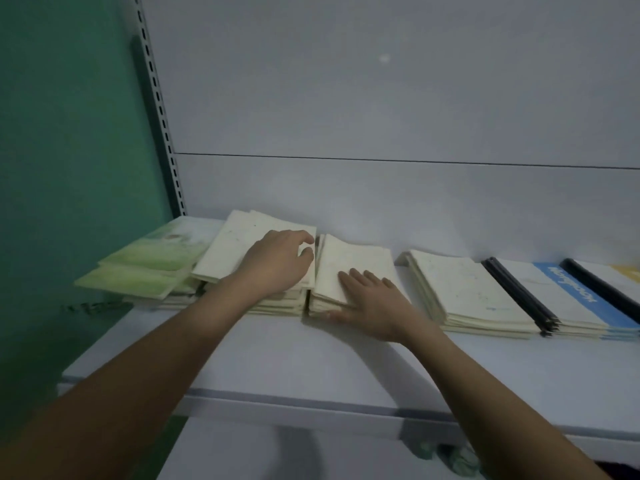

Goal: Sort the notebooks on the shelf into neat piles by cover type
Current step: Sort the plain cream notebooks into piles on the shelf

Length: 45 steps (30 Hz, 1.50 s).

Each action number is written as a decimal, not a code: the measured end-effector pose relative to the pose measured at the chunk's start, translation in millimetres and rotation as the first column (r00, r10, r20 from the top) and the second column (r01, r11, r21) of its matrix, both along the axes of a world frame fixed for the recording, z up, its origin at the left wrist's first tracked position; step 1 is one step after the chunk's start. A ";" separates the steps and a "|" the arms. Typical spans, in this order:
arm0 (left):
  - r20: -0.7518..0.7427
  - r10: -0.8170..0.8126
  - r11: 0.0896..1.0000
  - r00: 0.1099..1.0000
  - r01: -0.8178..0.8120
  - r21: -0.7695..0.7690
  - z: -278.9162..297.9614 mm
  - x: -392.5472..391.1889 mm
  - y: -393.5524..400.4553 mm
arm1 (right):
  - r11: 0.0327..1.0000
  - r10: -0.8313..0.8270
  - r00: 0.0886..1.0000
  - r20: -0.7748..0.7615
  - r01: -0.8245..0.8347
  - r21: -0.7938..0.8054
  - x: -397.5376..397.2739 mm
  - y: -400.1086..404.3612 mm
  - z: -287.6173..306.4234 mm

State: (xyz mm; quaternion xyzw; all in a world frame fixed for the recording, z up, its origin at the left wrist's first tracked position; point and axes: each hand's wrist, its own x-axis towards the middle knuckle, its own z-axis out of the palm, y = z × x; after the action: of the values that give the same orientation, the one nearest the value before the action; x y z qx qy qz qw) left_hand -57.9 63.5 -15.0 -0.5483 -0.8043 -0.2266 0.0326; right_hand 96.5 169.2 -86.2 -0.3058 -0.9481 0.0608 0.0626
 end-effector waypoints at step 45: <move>0.923 -0.261 0.886 0.283 -0.309 0.346 16.5 -11.4 -26.2 | 0.998 0.057 0.896 -0.440 -0.055 0.017 54.6 -3.8 -24.8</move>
State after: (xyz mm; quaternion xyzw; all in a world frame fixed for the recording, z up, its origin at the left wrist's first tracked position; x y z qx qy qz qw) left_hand -69.2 37.4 1.5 -0.2633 -0.5893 -0.6926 -0.3221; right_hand 151.2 165.4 -111.0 -0.2565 -0.9179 0.1281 0.2742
